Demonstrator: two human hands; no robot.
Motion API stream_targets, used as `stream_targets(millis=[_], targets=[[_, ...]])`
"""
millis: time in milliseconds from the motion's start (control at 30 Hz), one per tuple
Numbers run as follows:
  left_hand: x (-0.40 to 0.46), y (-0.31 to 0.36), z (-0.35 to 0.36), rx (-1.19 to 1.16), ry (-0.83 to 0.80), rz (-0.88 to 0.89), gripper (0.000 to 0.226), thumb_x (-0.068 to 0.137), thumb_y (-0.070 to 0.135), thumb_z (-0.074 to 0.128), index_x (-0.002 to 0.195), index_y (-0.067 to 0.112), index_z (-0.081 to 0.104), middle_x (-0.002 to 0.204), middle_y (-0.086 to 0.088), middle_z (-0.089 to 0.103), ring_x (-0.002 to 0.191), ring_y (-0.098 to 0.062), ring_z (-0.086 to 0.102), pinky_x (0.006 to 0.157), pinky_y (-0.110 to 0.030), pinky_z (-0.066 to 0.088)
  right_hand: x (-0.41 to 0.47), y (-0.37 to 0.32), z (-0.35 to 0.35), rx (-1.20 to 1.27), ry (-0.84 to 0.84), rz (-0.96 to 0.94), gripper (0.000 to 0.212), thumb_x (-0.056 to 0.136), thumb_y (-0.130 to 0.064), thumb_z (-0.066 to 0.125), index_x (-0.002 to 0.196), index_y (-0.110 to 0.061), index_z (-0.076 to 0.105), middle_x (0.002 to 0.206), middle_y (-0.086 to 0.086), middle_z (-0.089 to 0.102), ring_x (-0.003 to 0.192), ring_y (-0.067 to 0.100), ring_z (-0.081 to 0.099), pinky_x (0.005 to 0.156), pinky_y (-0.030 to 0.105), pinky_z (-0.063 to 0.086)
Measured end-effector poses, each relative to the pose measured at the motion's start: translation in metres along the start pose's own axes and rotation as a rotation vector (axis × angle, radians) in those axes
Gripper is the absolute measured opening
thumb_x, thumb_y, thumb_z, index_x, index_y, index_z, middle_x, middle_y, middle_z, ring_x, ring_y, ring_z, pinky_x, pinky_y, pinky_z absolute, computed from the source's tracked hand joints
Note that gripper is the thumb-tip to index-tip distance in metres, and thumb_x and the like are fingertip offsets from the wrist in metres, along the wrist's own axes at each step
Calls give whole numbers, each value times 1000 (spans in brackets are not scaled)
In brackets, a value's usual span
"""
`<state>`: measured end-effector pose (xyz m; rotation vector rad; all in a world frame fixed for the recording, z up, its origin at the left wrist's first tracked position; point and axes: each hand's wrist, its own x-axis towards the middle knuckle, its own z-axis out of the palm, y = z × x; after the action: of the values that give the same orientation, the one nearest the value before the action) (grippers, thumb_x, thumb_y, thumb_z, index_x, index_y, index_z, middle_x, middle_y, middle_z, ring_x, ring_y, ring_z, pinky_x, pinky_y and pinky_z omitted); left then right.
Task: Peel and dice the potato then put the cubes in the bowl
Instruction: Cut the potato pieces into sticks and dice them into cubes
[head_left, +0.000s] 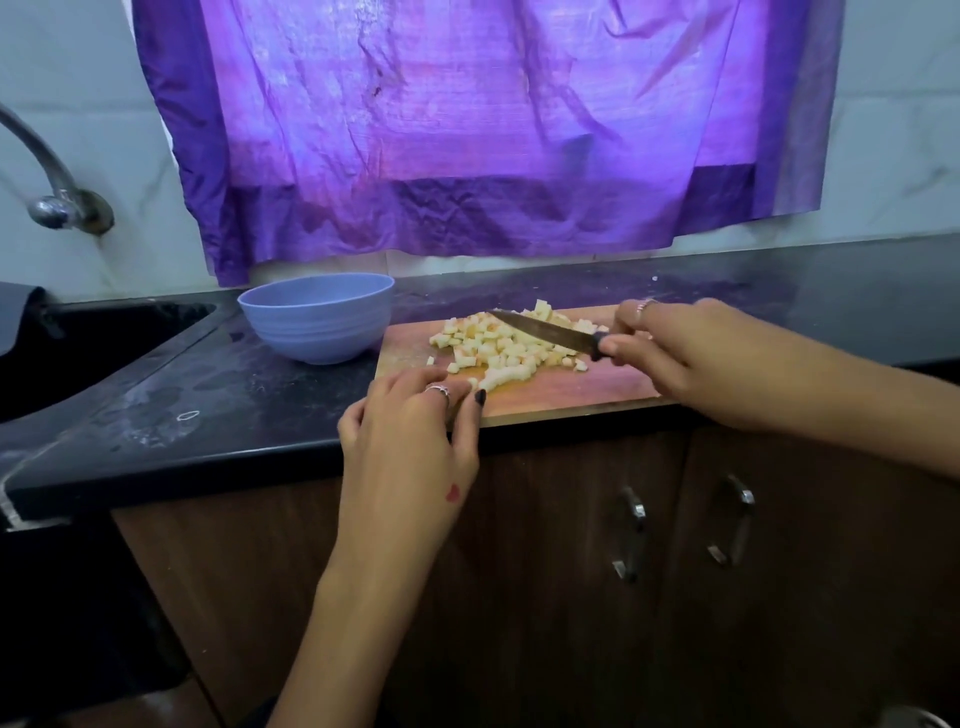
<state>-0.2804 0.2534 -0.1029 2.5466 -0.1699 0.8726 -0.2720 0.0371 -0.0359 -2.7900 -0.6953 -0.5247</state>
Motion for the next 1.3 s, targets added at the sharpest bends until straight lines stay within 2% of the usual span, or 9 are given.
stream_targets(millis=[167,300,433,600,767,967,1100,1167,1300], targets=[[20,-8,-1,17,27,21,32,99,31,44,126,29,61,130,12,56,119,-10,42,99,-38,31,-16,24,-5,-324,-52,-73,60,73,-69,4,102,-42,49,72,-16,50,84,18,60,64,34,38],[29,-16,7,-39,49,-24,33,98,22,43,126,24,61,115,3,63,106,-18,52,92,-44,42,-2,31,9,-234,77,-259,48,91,-64,12,107,-43,52,96,-11,66,85,13,62,58,30,43],[22,-12,12,-113,161,-48,37,96,26,40,125,21,62,108,5,65,105,-14,52,94,-38,38,31,28,23,-297,69,-221,72,79,-67,5,108,-30,60,105,-9,62,96,16,59,70,32,43],[18,-11,17,-151,229,-105,39,97,26,42,133,23,55,122,6,62,114,-15,52,92,-39,41,64,39,39,-409,119,-173,36,98,-49,28,111,-28,55,105,-3,67,99,25,61,72,35,45],[16,-11,20,-121,237,-187,44,98,26,41,142,23,46,126,3,62,119,-16,50,99,-38,35,71,49,34,-264,58,-53,36,97,-49,35,116,-31,60,107,0,66,101,26,60,69,35,41],[14,-7,16,-112,216,-213,40,97,23,42,135,23,54,124,-3,63,115,-21,53,97,-39,34,54,51,8,-27,74,-83,32,96,-41,41,80,-22,61,68,-9,57,65,7,51,66,37,41],[14,-7,12,-107,149,-211,39,97,25,41,134,22,54,126,-3,62,113,-22,54,99,-42,35,36,35,11,-157,39,-50,36,93,-51,37,101,-33,66,89,-8,66,85,16,59,69,35,43],[15,-8,9,-101,105,-200,41,98,30,41,137,22,50,129,0,60,116,-20,53,103,-44,33,32,32,7,-170,35,-43,32,95,-49,40,102,-33,67,86,-9,66,82,14,59,69,33,43],[17,-5,2,-75,65,-242,52,95,44,41,142,20,45,136,-1,55,124,-22,47,106,-51,30,25,52,-18,193,343,63,36,99,-34,45,73,-14,61,52,-2,52,47,4,48,54,25,36]])
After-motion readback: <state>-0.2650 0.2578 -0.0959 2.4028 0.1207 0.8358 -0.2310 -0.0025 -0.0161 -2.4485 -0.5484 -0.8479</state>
